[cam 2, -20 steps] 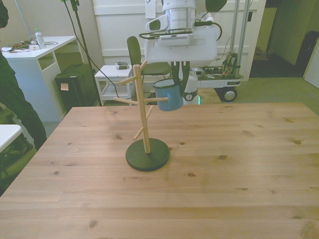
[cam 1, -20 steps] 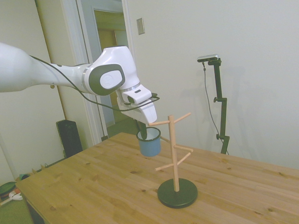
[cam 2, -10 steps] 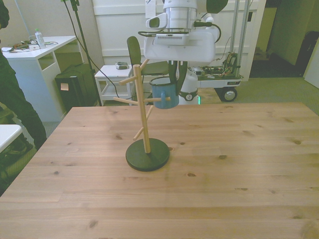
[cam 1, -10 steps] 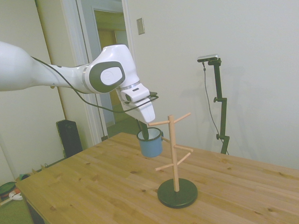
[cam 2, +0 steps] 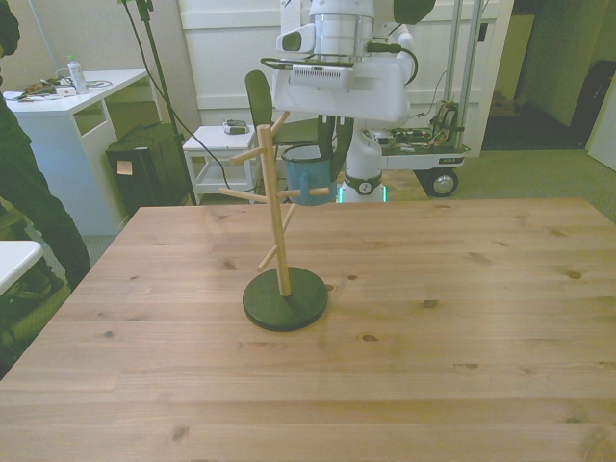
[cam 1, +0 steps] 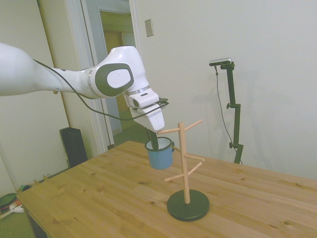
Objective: Hang the mug
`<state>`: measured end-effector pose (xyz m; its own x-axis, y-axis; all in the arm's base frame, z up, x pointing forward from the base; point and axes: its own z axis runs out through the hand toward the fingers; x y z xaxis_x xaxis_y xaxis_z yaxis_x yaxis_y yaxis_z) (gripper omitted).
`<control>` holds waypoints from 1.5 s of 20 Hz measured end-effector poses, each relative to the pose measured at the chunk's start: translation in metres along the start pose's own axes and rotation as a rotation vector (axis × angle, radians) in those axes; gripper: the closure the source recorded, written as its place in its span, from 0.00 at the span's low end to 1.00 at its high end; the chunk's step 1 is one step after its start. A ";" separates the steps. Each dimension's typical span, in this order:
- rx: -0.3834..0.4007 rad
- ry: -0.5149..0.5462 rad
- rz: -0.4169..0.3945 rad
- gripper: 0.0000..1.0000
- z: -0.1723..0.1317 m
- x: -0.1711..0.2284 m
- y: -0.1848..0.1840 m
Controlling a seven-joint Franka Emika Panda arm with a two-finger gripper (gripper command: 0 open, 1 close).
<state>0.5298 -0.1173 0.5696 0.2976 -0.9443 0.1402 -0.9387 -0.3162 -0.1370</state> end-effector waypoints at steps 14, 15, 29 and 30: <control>-0.007 0.002 0.003 1.00 0.001 0.002 0.002; -0.008 0.004 0.003 1.00 0.001 0.003 0.002; -0.021 0.015 0.015 0.00 0.002 0.002 0.001; -0.021 0.015 0.015 0.00 0.001 0.002 0.001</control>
<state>0.5296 -0.1194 0.5684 0.2807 -0.9476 0.1528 -0.9467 -0.2995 -0.1188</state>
